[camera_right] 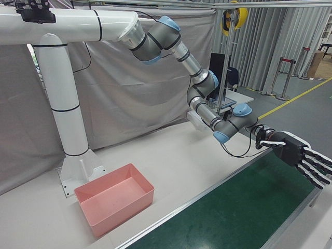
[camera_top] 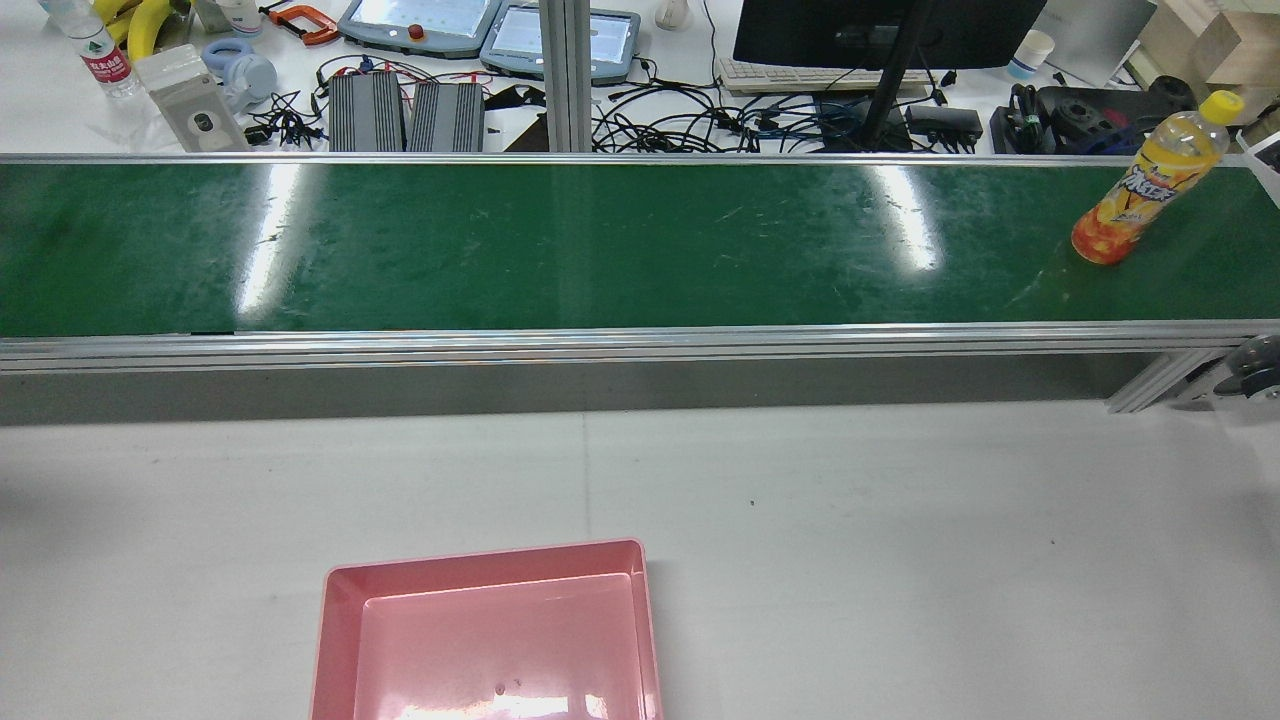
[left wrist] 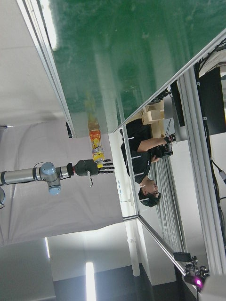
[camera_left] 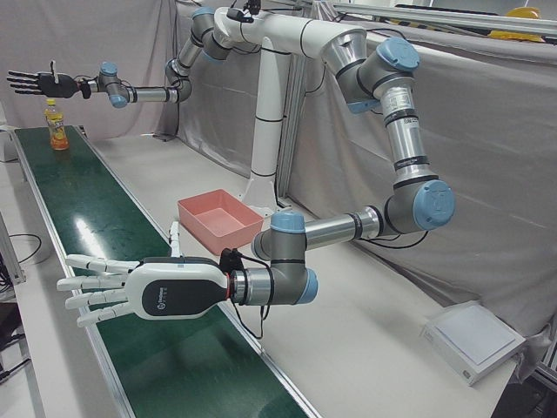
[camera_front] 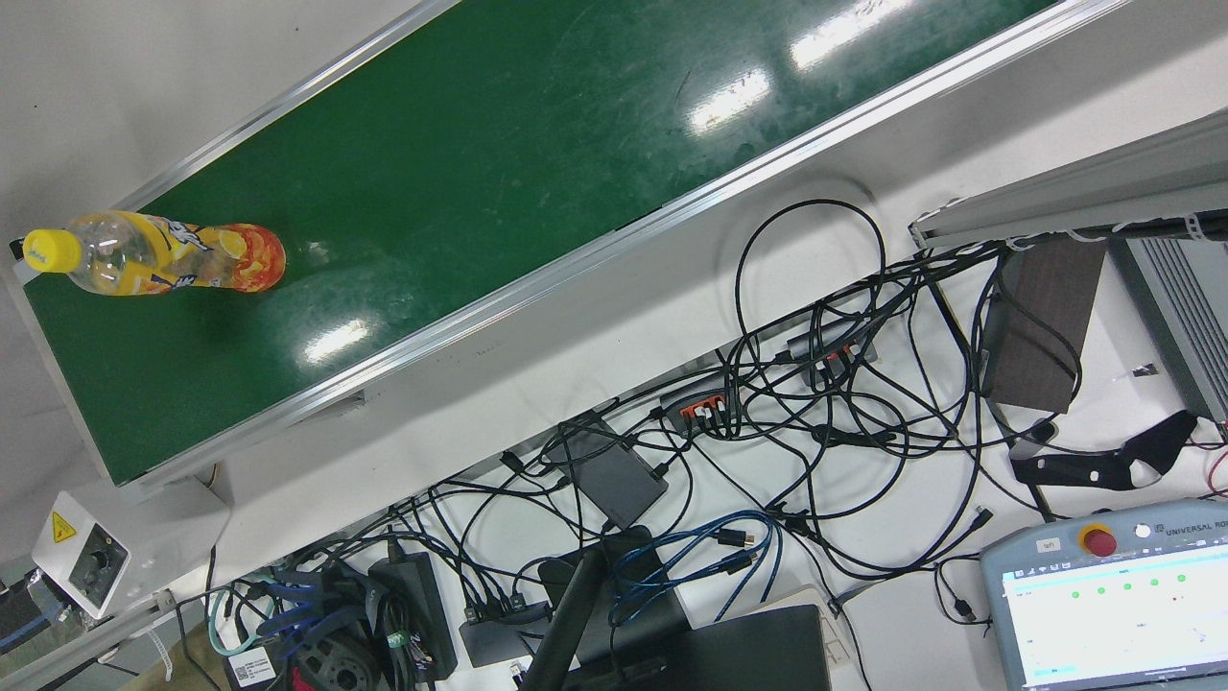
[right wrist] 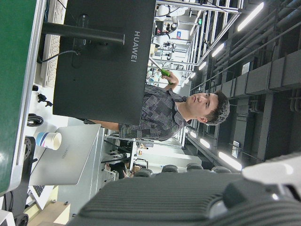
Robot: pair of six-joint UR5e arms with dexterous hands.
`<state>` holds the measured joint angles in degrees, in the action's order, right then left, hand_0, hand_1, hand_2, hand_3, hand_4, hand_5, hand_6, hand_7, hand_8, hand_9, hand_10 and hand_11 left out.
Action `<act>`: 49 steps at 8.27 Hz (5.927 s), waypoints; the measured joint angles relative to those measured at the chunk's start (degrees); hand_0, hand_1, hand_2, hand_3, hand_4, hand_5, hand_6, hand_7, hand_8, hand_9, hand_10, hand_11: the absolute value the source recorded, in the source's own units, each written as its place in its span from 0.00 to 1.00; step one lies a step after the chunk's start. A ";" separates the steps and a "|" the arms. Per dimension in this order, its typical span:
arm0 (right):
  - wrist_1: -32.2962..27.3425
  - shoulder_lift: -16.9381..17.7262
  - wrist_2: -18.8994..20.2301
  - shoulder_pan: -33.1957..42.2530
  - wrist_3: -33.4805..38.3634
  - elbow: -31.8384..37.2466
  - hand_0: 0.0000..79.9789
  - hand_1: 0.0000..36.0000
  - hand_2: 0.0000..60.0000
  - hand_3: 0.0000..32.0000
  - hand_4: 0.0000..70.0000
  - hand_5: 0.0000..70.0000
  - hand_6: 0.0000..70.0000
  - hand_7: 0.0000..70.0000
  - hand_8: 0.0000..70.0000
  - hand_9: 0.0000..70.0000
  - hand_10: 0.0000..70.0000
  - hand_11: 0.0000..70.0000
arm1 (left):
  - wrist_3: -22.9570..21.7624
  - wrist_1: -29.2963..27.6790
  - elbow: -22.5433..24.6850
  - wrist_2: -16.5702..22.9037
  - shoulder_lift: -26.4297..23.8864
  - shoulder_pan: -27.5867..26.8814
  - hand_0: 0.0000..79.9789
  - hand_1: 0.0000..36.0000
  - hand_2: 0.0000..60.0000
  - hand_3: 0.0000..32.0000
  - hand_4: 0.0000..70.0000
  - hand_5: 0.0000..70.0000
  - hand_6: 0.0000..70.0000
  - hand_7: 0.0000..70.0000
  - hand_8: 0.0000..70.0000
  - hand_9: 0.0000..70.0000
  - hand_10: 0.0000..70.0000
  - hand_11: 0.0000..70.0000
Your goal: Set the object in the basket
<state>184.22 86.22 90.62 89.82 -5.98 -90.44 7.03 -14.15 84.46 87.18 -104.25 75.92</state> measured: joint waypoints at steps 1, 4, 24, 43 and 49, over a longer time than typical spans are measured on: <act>0.00 0.00 0.00 0.00 0.00 0.00 0.00 0.00 0.00 0.00 0.00 0.00 0.00 0.00 0.00 0.00 0.00 0.00 | 0.00 0.00 0.05 0.00 0.00 0.01 0.69 0.28 0.00 0.22 0.06 0.11 0.00 0.01 0.05 0.01 0.00 0.01; 0.00 0.00 0.02 0.00 0.00 -0.02 0.00 0.00 0.00 0.00 0.00 0.00 0.00 0.00 0.00 0.00 0.00 0.00 | 0.00 0.00 0.12 0.01 0.09 0.05 0.68 0.25 0.00 0.58 0.00 0.10 0.00 0.00 0.04 0.00 0.00 0.02; 0.00 -0.05 0.00 -0.07 0.00 0.07 0.00 0.00 0.00 0.00 0.00 0.00 0.00 0.00 0.00 0.00 0.00 0.00 | -0.03 1.15 0.10 0.62 2.60 -1.71 0.82 0.36 0.00 0.22 0.13 0.28 0.00 0.04 0.08 0.03 0.00 0.01; 0.00 0.00 0.07 0.00 0.00 -0.01 0.00 0.00 0.00 0.00 0.00 0.00 0.00 0.00 0.00 0.00 0.00 0.00 | -0.16 1.07 0.45 0.60 2.58 -1.30 0.83 0.39 0.00 0.19 0.14 0.29 0.00 0.03 0.08 0.04 0.00 0.02; 0.00 -0.02 0.00 0.00 0.00 0.00 0.00 0.00 0.00 0.00 0.00 0.00 0.00 0.00 0.00 0.00 0.00 0.00 | -0.17 1.09 0.61 0.62 2.60 -1.30 0.84 0.39 0.00 0.26 0.12 0.28 0.00 0.03 0.09 0.04 0.00 0.02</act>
<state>184.22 86.20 90.62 89.82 -5.98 -90.44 6.86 -13.06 85.08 87.80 -101.65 74.62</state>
